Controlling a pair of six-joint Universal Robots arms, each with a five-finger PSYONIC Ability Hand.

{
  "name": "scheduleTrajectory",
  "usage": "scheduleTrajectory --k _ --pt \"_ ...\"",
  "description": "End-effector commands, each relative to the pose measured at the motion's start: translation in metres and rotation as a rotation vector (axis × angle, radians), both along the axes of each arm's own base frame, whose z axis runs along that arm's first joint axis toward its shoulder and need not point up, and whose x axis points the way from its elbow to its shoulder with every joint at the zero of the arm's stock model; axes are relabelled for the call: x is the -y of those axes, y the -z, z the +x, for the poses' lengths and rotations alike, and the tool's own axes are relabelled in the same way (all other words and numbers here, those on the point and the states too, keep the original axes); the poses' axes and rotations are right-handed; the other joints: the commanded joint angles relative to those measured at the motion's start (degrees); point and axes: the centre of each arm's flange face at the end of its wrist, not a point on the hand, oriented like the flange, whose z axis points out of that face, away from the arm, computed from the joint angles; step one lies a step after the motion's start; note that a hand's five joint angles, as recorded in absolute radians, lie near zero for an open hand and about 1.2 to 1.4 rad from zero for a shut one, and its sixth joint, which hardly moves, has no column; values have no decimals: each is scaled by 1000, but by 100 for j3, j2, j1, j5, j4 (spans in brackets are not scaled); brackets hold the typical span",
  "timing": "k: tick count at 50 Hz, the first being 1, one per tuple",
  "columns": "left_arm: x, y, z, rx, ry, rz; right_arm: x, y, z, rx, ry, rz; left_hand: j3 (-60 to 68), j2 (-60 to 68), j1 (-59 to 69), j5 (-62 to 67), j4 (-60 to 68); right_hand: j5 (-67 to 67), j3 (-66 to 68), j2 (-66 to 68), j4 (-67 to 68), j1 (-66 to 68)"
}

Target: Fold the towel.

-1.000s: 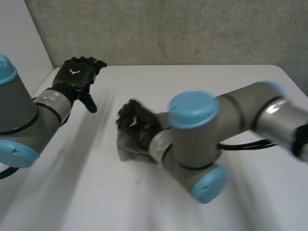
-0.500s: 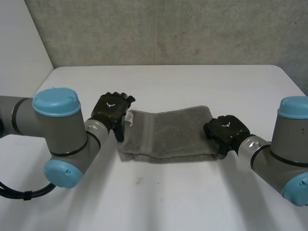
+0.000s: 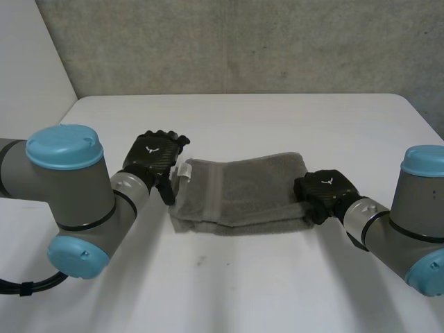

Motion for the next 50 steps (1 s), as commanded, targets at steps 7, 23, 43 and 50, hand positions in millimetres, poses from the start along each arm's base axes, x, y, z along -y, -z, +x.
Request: scheduleTrajectory --k 7,23,43,50 --pt "-2 -15 12 -11 -21 -21 11 -44 -7 -40 1 -165 137 102 100 78 106 812 824 832 795 786" --pt "14 -49 30 -53 -90 -111 -53 -74 141 -137 -507 -458 53 18 16 -6 22 812 824 832 795 786" --pt "40 -73 30 -177 -156 -161 -76 -72 169 -164 -445 -466 86 52 50 27 56 -6188 -6176 -6168 -6205 -6214" --pt "43 -69 12 -203 -124 -153 -38 -112 112 149 -161 -229 187 152 150 128 156 -6188 -6176 -6168 -6205 -6214"
